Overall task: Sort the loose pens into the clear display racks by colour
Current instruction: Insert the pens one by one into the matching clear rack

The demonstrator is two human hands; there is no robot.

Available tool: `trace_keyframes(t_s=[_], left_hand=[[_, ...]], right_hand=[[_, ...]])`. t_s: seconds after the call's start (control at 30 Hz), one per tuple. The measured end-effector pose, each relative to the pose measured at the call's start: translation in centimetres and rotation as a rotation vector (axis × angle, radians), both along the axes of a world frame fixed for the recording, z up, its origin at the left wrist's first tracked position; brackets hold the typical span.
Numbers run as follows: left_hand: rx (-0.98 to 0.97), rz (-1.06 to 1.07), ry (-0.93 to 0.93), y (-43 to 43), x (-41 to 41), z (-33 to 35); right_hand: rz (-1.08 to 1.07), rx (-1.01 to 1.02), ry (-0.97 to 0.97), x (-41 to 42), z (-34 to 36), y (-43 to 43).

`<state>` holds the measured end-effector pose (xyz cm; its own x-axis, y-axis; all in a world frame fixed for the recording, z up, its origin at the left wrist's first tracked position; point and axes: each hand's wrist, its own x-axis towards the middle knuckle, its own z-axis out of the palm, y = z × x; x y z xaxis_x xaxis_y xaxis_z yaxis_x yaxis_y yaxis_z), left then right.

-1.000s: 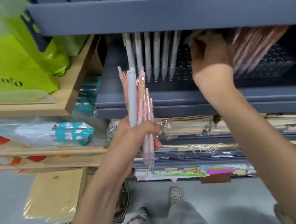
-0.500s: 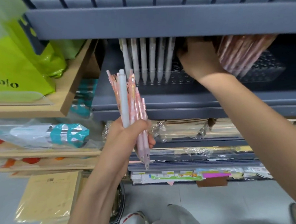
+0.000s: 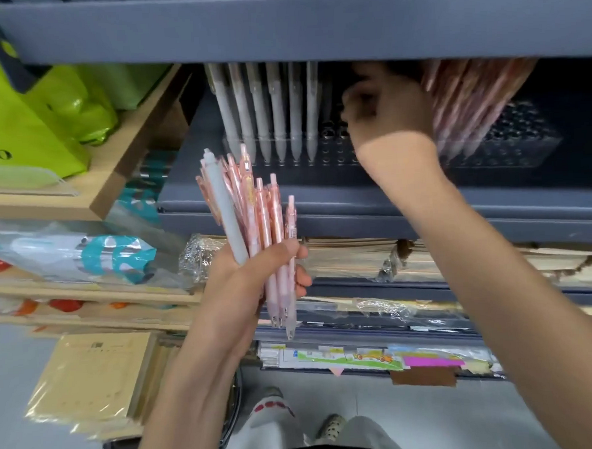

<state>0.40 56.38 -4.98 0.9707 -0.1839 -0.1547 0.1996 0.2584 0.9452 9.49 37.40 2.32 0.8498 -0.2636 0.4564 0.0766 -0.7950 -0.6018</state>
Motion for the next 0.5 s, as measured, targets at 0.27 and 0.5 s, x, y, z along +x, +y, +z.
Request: trace_keyframes(t_s=[0.27, 0.5], left_hand=[[-0.025, -0.07, 0.001, -2.2, 0.4, 0.4], [-0.054, -0.1, -0.005, -4.0, -0.2, 0.4]], right_hand=[[0.425, 0.529, 0.38, -7.6, -1.2, -0.5], [0.389, 0.661, 0.373, -8.9, -1.7, -2.5]])
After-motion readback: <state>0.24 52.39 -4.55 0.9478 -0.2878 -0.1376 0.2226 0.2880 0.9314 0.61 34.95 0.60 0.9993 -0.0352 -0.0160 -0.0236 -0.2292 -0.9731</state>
